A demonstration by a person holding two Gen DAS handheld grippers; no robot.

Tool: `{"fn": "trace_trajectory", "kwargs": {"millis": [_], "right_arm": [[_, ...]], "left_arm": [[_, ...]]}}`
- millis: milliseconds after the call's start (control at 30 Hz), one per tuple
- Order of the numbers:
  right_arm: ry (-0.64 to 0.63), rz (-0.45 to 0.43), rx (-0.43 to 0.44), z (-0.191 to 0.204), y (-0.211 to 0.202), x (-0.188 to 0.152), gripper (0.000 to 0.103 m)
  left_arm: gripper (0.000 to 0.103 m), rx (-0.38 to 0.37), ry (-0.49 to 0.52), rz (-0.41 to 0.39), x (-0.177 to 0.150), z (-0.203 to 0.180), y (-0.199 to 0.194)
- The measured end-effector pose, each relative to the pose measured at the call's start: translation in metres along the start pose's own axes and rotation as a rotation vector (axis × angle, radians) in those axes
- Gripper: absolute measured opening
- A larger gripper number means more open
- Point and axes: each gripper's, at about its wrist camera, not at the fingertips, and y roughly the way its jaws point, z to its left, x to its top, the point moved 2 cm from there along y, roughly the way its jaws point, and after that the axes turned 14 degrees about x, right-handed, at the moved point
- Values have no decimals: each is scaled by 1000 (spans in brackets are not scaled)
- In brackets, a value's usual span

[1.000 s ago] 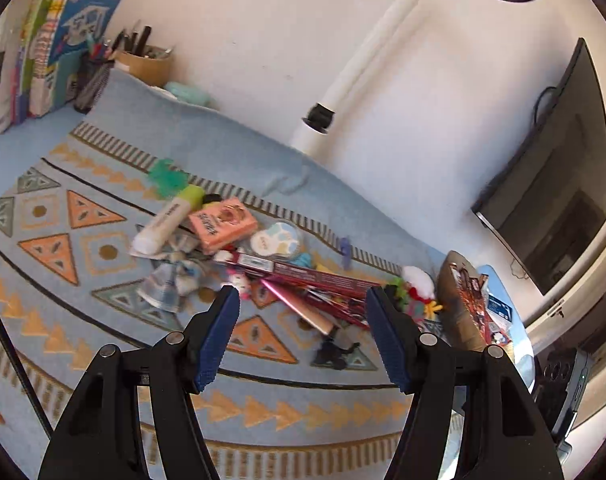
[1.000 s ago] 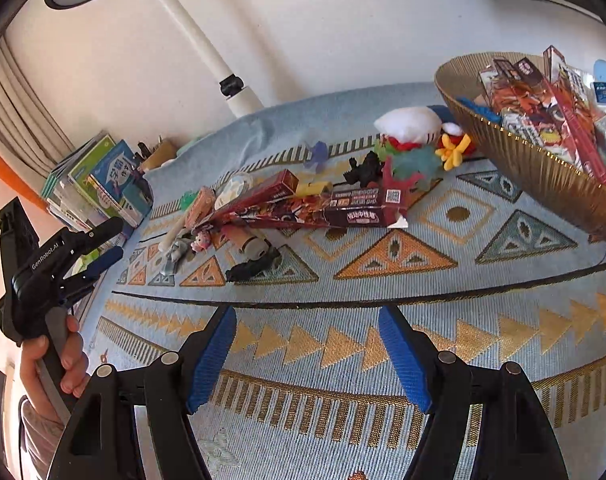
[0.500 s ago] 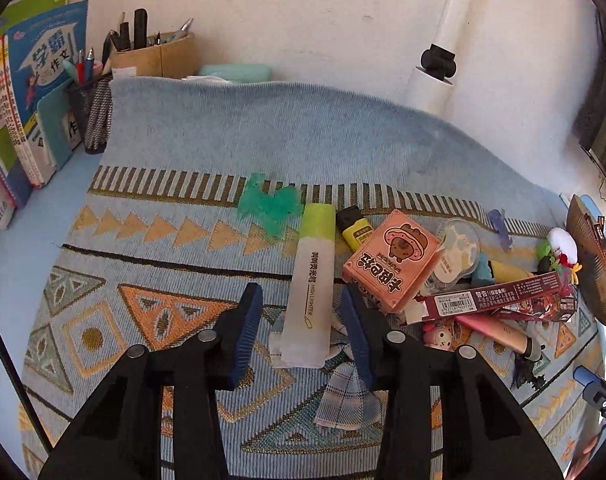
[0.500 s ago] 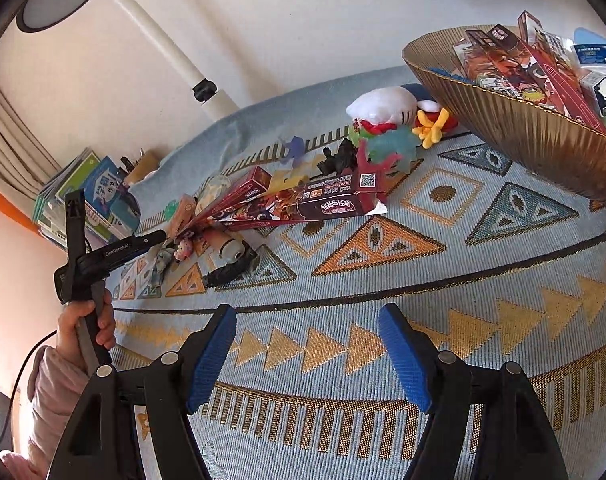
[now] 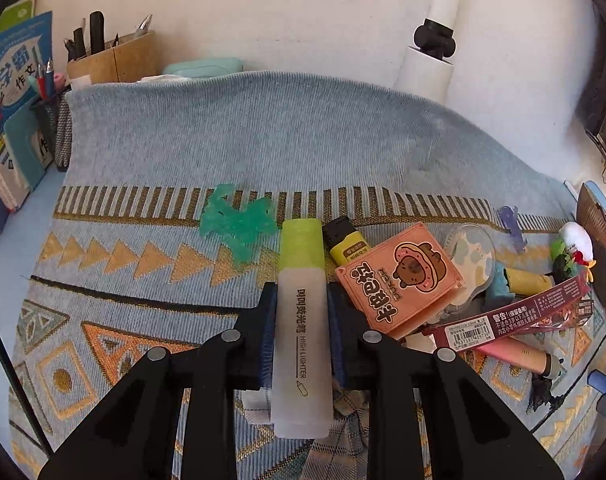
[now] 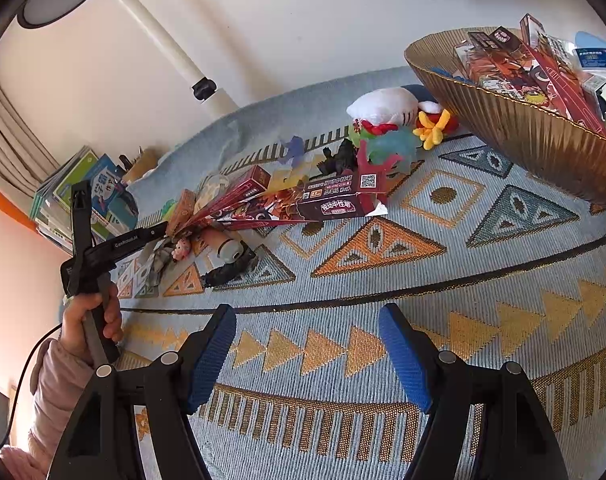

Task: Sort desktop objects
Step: 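Grasp the plaid bow with the right gripper while the left holds the highlighter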

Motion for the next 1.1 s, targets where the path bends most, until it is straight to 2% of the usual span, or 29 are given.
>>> {"fn": "trace_trajectory", "kwargs": {"millis": [167, 233, 333, 400, 467, 533, 600, 667, 733, 800, 867, 1000, 1033, 1067, 1100], "right_arm": [[-14, 2, -11, 4, 2, 0, 73], [-57, 34, -28, 14, 8, -1, 73], [-213, 150, -6, 60, 34, -3, 73], [-320, 220, 38, 100, 57, -3, 73], [-383, 247, 104, 133, 80, 0, 73], [-435, 266, 157, 157, 106, 2, 73], [-453, 301, 165, 169, 138, 5, 73], [-425, 341, 148, 171, 171, 9, 73], [-430, 357, 69, 170, 199, 11, 72], [-458, 346, -22, 169, 219, 15, 72], [-503, 309, -46, 177, 230, 18, 72], [-569, 301, -104, 194, 257, 20, 73], [-587, 303, -110, 197, 263, 17, 71], [-595, 328, -109, 197, 271, 13, 57], [-592, 313, -100, 198, 270, 12, 57]], "left_arm": [[21, -26, -82, -30, -20, 14, -35], [21, -13, -123, -44, -33, 26, -52], [21, 4, -210, -47, -56, 51, -69], [21, 36, -272, -58, -72, 67, -75], [21, 38, -338, -59, -87, 80, -78], [21, -2, -395, -58, -96, 87, -74], [21, 9, -421, -51, -95, 92, -69], [21, 0, -433, -51, -96, 95, -67], [21, -13, -460, -52, -97, 98, -65], [21, -23, -492, -49, -99, 103, -65], [21, -28, -514, -60, -100, 106, -67], [21, -35, -513, -65, -100, 105, -67], [21, -39, -512, -63, -100, 104, -67], [21, -41, -511, -63, -99, 104, -67], [21, -42, -511, -63, -99, 104, -67]]}}
